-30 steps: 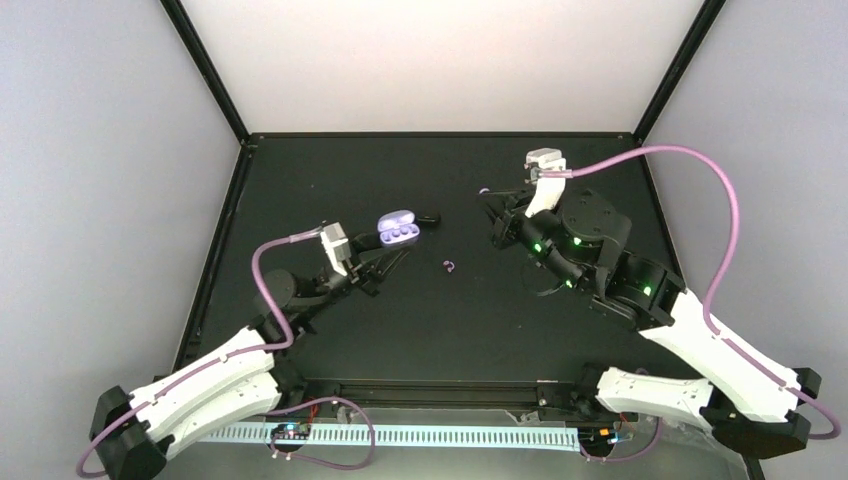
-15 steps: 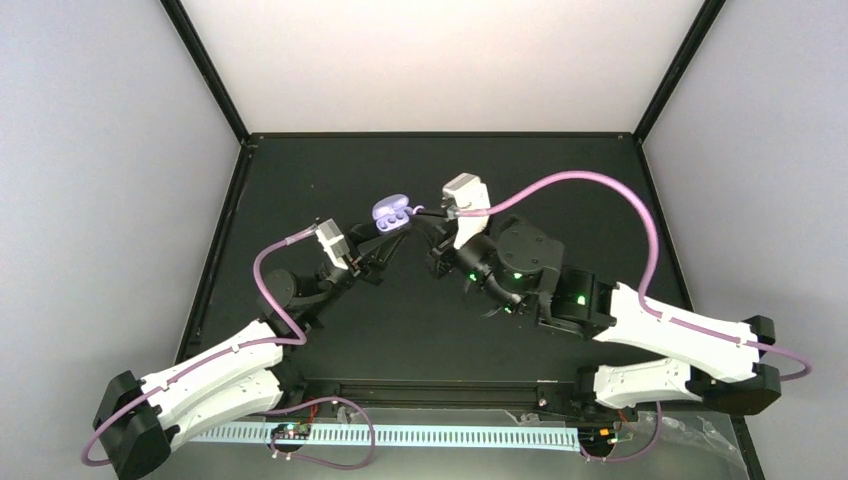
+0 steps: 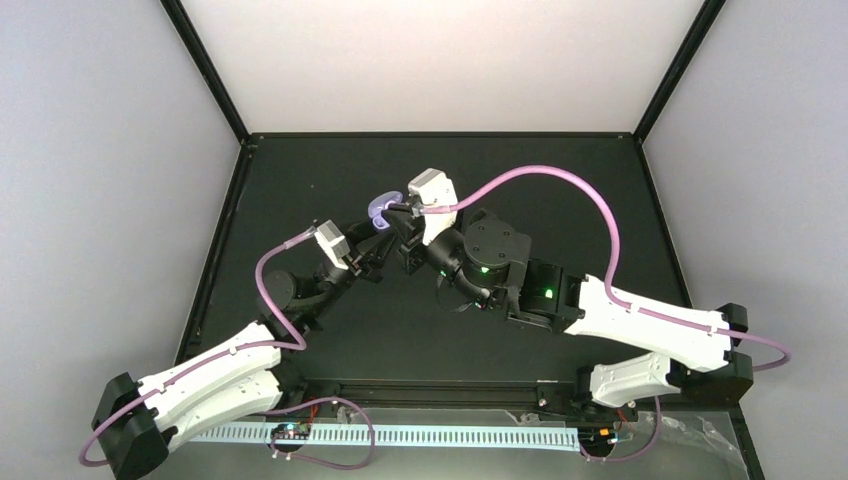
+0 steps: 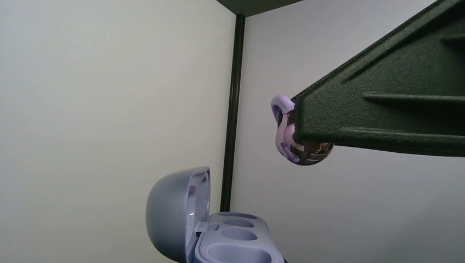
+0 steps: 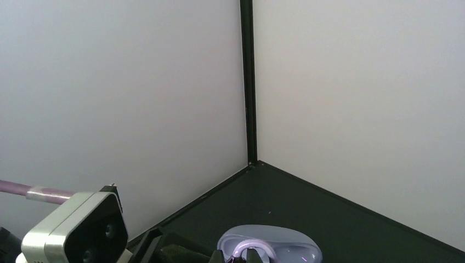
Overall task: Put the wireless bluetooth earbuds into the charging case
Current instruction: Place the earbud in the charging case.
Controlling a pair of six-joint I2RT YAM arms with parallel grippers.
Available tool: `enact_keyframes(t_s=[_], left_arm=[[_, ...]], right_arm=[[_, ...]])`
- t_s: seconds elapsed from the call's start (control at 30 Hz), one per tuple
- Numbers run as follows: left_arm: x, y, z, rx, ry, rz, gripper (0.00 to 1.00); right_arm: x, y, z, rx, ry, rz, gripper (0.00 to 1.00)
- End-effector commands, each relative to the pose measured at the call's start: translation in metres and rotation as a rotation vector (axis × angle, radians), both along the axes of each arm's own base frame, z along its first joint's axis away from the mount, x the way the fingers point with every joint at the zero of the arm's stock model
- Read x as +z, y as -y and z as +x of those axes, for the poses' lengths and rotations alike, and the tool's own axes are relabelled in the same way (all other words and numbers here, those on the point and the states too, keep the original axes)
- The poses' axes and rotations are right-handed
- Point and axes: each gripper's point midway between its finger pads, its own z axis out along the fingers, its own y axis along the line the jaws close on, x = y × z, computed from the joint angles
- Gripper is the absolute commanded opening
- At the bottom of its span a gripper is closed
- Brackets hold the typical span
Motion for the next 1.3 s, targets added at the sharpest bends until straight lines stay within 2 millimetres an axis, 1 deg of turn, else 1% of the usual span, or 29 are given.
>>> enact_keyframes(t_s=[0.0,0.23,0.7,1.27], left_arm=[[0.016,-0.007,-0.001,0.039,0.029,-0.022,0.02],[0.015,-0.009,0.003,0.062,0.008,-0.019,0.02],[0.014,-0.01,0.004,0.07,-0.002,-0.018,0.01],[0.014,-0.009,0.001,0.059,0.004,-0.017,0.01]], right_arm=[[0.013,-0.008,-0.002,0.013,0.005,0.036,0.01],[-0.001,-0.018,0.002,0.003,-0.018,0.0,0.01],[-0.018,-0.022,0.011,-0.051,-0.025,-0.049,0.01],[-0.027,-0.027,0.017,-0.075,-0.026,-0.075,0.01]])
